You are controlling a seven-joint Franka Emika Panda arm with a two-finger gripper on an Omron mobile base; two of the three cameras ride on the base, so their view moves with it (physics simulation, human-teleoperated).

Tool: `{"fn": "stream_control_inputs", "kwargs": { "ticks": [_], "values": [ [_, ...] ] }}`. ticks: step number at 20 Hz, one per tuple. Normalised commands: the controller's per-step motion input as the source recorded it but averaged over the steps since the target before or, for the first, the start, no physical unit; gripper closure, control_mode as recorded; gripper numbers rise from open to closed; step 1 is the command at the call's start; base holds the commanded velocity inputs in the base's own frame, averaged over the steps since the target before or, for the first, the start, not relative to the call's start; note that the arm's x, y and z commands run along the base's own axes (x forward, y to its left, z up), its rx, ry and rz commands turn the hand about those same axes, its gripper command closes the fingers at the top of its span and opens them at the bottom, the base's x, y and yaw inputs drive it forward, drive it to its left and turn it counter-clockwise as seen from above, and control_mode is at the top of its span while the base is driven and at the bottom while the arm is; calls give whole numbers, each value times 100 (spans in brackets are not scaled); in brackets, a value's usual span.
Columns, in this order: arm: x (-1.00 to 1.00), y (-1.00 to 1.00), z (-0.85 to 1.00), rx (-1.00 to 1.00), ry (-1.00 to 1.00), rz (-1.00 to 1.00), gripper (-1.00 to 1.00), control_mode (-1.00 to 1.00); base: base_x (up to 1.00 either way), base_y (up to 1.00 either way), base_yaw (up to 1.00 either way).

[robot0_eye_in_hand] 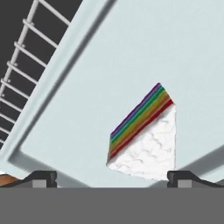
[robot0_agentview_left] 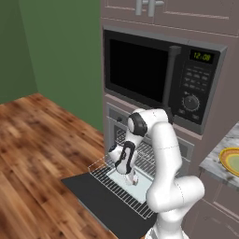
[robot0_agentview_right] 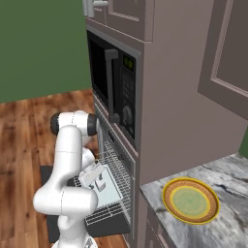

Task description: Take the baked cake out of the oven and place it on the plate for cooling. Then close the oven door.

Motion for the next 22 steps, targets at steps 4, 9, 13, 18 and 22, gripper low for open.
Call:
{"fn": "stream_control_inputs", "kwargs": {
  "ticks": [4, 9, 13, 18, 22],
  "values": [
    [11, -3, 0, 3, 0, 4, -100, -100, 0, 0, 0],
    [25, -1, 0, 4, 0, 4, -100, -100, 0, 0, 0],
    [9, -1, 0, 3, 0, 4, -100, -100, 0, 0, 0],
    [0, 0, -6, 2, 0, 3, -100, -100, 0, 0, 0],
    [0, -1, -8, 2, 0, 1, -100, -100, 0, 0, 0]
  ]
}}
